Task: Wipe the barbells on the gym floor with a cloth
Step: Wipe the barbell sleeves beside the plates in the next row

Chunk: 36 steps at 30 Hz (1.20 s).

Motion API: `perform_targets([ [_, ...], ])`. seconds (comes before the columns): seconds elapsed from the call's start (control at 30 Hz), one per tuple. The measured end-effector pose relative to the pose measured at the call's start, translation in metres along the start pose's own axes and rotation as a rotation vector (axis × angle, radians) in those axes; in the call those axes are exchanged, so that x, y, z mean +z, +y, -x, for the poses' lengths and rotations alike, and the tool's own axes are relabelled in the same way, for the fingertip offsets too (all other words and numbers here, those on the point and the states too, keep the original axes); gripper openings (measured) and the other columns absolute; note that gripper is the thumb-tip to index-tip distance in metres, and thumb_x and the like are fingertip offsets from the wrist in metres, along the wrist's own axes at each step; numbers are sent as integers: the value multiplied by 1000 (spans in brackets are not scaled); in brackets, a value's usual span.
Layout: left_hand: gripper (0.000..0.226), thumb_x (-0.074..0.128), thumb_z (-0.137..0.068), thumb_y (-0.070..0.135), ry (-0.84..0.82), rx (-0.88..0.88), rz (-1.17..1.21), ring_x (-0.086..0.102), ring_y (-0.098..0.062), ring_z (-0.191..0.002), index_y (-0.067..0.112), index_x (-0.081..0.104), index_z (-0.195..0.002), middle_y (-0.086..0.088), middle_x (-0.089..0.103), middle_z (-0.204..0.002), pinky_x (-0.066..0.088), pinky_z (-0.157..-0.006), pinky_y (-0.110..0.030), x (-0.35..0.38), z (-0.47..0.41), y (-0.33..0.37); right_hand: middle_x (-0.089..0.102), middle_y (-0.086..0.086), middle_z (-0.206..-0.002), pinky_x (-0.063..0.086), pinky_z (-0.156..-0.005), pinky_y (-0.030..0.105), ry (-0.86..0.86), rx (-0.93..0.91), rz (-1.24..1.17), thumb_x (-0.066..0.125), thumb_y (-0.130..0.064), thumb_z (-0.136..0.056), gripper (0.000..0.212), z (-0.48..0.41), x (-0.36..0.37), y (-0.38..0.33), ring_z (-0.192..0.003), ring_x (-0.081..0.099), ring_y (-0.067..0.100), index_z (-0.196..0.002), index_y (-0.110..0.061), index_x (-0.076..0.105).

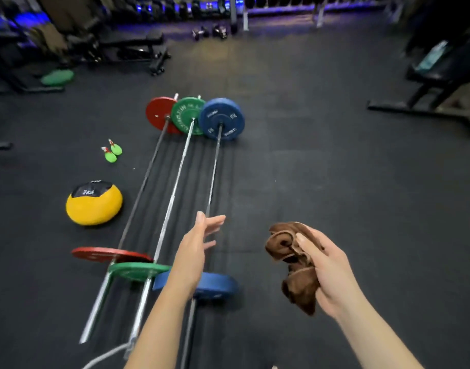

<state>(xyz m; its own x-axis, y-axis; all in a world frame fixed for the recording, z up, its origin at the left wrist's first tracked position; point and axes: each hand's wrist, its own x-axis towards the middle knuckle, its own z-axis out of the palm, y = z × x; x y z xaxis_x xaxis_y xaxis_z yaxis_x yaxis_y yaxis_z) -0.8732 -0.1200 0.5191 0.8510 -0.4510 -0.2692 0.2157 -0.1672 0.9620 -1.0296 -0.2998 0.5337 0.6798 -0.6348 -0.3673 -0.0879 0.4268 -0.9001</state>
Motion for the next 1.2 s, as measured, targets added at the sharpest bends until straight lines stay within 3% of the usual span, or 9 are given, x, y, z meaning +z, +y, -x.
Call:
perform_targets([
  [0.17, 71, 27, -98, 72, 112, 5, 58, 66, -6, -116, 21, 74, -117, 6, 74, -122, 51, -100, -37, 28, -64, 27, 76, 13, -111, 54, -97, 43, -86, 24, -4, 60, -8, -100, 22, -109, 20, -50, -110, 70, 30, -119, -11, 71],
  [0.33, 74, 22, -94, 67, 163, 10, 163, 67, -10, -116, 18, 73, -119, 3, 75, -121, 51, -98, -38, 61, -176, 54, 76, 10, -112, 54, -95, 39, -156, 9, 40, 61, -12, -100, 21, -235, 59, -95, -109, 71, 25, -119, -13, 72],
  [0.57, 77, 22, -90, 73, 94, -56, 164, 68, -7, -112, 24, 76, -116, 7, 75, -117, 50, -104, -41, 123, -400, 134, 76, 7, -114, 51, -104, 50, -22, 94, 30, 58, -14, -102, 23, -443, 77, -185, -108, 72, 27, -121, -15, 71],
  [0.67, 72, 19, -101, 64, 56, -69, 143, 67, -10, -113, 21, 74, -118, 4, 74, -119, 50, -106, -42, 152, -491, 181, 76, 8, -113, 53, -100, 47, -20, 116, -5, 56, -15, -103, 23, -521, 81, -232, -106, 72, 27, -122, -14, 70],
  [0.8, 67, 19, -107, 58, -7, -111, 79, 68, -10, -111, 22, 74, -118, 6, 75, -119, 51, -105, -42, 188, -595, 224, 72, 19, -119, 61, -81, 41, 49, 270, -218, 49, -24, -105, 35, -622, 74, -279, -102, 72, 37, -125, -2, 67],
  [0.9, 67, 20, -107, 59, -45, -147, 90, 70, -11, -108, 21, 75, -117, 6, 76, -115, 54, -102, -41, 208, -655, 239, 70, 23, -118, 63, -76, 48, 86, 361, -417, 43, -25, -104, 43, -685, 63, -298, -91, 72, 40, -123, 6, 67],
  [0.97, 68, 21, -106, 60, -49, -155, 101, 70, -12, -108, 21, 75, -117, 5, 76, -114, 54, -101, -40, 220, -710, 248, 71, 24, -115, 59, -83, 53, 92, 391, -476, 44, -29, -101, 46, -740, 60, -313, -87, 72, 40, -118, 5, 68],
  [1.07, 66, 22, -106, 60, 25, -132, 134, 71, -12, -106, 22, 74, -117, 6, 77, -112, 55, -99, -39, 235, -804, 260, 65, 29, -128, 43, -106, 56, 86, 447, -475, 49, -33, -93, 53, -830, 72, -344, -104, 65, 43, -129, 3, 60],
  [1.2, 63, 23, -107, 57, 122, -170, 128, 71, -15, -107, 22, 75, -115, 2, 77, -113, 54, -97, -39, 248, -922, 281, 60, 32, -131, 49, -95, 51, 41, 449, -438, 47, -19, -79, 63, -960, 108, -388, -101, 65, 45, -135, 8, 55],
])
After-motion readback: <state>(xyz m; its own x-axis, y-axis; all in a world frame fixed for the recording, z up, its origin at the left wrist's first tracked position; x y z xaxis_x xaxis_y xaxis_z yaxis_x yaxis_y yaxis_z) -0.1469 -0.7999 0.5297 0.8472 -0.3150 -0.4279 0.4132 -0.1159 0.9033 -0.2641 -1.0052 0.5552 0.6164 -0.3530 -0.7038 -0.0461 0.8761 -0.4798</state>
